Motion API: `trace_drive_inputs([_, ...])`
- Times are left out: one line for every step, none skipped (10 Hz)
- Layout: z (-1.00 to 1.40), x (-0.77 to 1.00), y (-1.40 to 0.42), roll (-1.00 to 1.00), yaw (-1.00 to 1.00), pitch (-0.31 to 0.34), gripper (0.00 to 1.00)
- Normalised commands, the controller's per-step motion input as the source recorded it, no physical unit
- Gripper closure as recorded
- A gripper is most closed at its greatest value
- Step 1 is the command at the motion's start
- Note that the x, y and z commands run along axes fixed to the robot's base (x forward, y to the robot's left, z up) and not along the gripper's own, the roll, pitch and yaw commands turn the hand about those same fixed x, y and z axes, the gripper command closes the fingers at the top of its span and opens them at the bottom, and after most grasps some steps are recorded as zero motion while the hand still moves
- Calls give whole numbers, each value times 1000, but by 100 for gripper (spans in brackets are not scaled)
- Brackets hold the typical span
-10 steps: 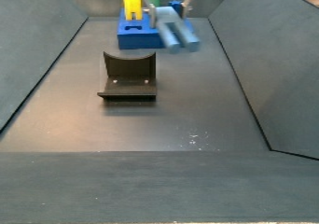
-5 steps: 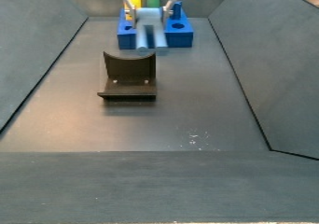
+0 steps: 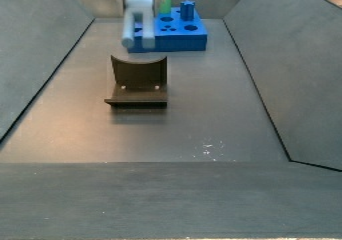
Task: Pick up the square-circle object. Move up. Place the square-circle object on the fixture. Regrasp the square-circle object. Move to above the board. Insert the square-circle object.
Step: Place the square-circle object on the fixture.
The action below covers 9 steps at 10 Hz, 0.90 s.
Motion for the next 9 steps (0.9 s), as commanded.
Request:
trace_drive_inputs([237, 50, -9, -1000, -109, 112, 100])
trace_drive_inputs([94, 24, 4, -1000, -115, 98, 100])
trace_drive_inputs([76, 33, 10, -1000, -119, 101, 100])
trace_drive_inputs([35, 63, 28, -1000, -128, 114, 100])
trace_drive_inputs([14, 75, 31, -1000, -132, 118, 100])
trace_drive_inputs([-10, 91, 35, -1000, -145, 125, 100])
trace_drive_inputs([-12, 93, 40, -1000, -157, 131, 100])
trace_drive_inputs([-8, 87, 41, -1000, -172, 132, 100])
trace_drive_inputs([-12, 84, 39, -1000, -191, 130, 100])
